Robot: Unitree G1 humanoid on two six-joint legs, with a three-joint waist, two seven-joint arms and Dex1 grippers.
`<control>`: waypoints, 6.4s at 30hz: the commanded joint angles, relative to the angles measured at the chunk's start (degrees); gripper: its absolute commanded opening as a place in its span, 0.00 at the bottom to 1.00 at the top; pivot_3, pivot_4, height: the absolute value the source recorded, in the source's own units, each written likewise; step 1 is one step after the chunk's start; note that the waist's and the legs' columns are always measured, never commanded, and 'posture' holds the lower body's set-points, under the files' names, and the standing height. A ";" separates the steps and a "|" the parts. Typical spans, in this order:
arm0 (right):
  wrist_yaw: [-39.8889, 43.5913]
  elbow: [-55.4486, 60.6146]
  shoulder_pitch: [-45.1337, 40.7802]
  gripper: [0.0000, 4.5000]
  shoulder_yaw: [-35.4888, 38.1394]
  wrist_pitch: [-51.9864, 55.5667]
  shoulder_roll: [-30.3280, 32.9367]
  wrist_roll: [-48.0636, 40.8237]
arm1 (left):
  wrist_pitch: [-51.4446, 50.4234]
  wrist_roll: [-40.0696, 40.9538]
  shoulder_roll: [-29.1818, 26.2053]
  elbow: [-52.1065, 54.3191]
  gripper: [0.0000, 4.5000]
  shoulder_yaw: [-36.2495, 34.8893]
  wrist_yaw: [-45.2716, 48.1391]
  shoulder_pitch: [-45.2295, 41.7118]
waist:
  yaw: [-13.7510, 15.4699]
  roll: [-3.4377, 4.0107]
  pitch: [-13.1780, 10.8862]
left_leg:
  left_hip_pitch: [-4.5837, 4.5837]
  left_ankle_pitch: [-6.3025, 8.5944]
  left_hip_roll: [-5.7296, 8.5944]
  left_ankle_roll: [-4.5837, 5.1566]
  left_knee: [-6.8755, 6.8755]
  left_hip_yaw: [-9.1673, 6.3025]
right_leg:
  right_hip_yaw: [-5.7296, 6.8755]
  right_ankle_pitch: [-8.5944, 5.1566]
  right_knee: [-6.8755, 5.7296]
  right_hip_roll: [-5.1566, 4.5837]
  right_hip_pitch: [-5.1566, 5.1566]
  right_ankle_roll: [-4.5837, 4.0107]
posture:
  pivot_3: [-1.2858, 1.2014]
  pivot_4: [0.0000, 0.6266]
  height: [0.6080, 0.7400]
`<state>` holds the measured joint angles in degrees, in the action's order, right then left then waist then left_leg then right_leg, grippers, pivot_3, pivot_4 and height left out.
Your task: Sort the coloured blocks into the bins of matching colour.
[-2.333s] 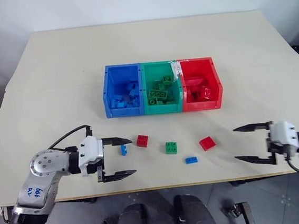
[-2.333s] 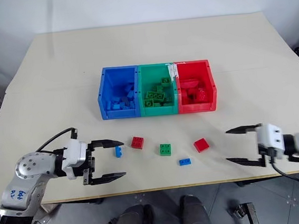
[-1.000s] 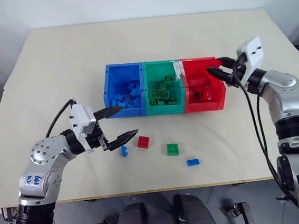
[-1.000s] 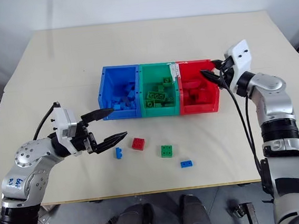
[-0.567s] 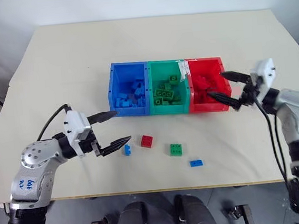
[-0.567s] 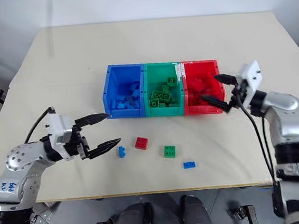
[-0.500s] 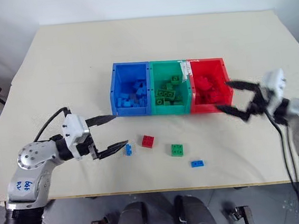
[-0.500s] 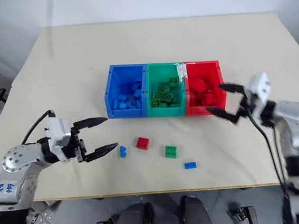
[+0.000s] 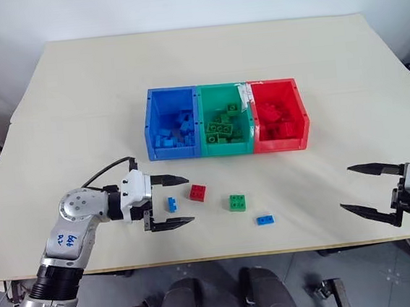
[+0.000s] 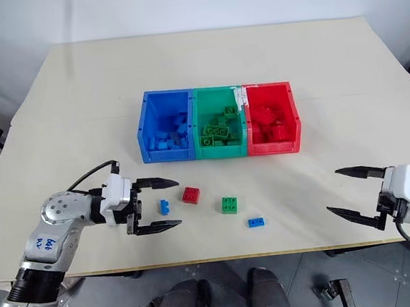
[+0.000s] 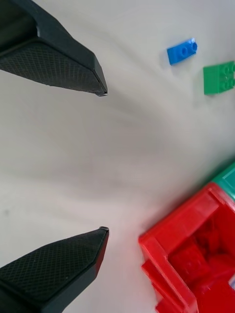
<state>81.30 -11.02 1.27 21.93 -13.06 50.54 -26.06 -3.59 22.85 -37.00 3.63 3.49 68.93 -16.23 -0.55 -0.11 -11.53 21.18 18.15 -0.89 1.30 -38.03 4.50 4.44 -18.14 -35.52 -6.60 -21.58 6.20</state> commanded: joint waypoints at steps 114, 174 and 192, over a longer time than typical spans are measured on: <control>-12.46 10.35 -22.33 0.43 -37.05 21.08 -17.35 13.10 | -0.49 5.01 -3.63 8.58 1.00 -16.56 -5.60 19.30 | -0.99 -0.20 0.04 | 0.37 0.16 -0.44 -0.06 -0.03 0.89 | 0.22 0.32 -0.31 -0.05 -0.99 -0.43 | 0.52 0.24 1.00; 2.17 20.01 0.38 0.99 -5.72 14.67 -4.14 -8.51 | -6.77 -0.82 -4.30 1.03 1.00 -2.10 -2.95 -1.63 | 0.76 -0.21 0.03 | 0.67 0.05 -0.61 -0.12 -0.26 0.99 | 1.01 0.42 -0.39 -0.05 -1.13 -0.51 | 0.52 0.24 1.00; -6.44 30.81 5.79 1.00 -4.93 18.14 -5.11 -10.46 | -4.25 -14.52 3.63 -14.97 0.58 13.92 1.37 -18.12 | 1.91 -0.21 0.03 | 0.84 0.08 -0.66 0.03 -1.01 1.03 | 1.37 0.43 -0.44 0.06 -1.09 -0.50 | 0.52 0.24 1.00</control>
<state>75.38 18.03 6.79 15.71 5.12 45.67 -35.36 -9.46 8.69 -34.07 -11.02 17.03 69.60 -33.18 1.36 -0.31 -11.50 22.02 18.23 -1.55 1.33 -39.06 5.53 5.81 -17.72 -35.97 -6.54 -22.66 5.70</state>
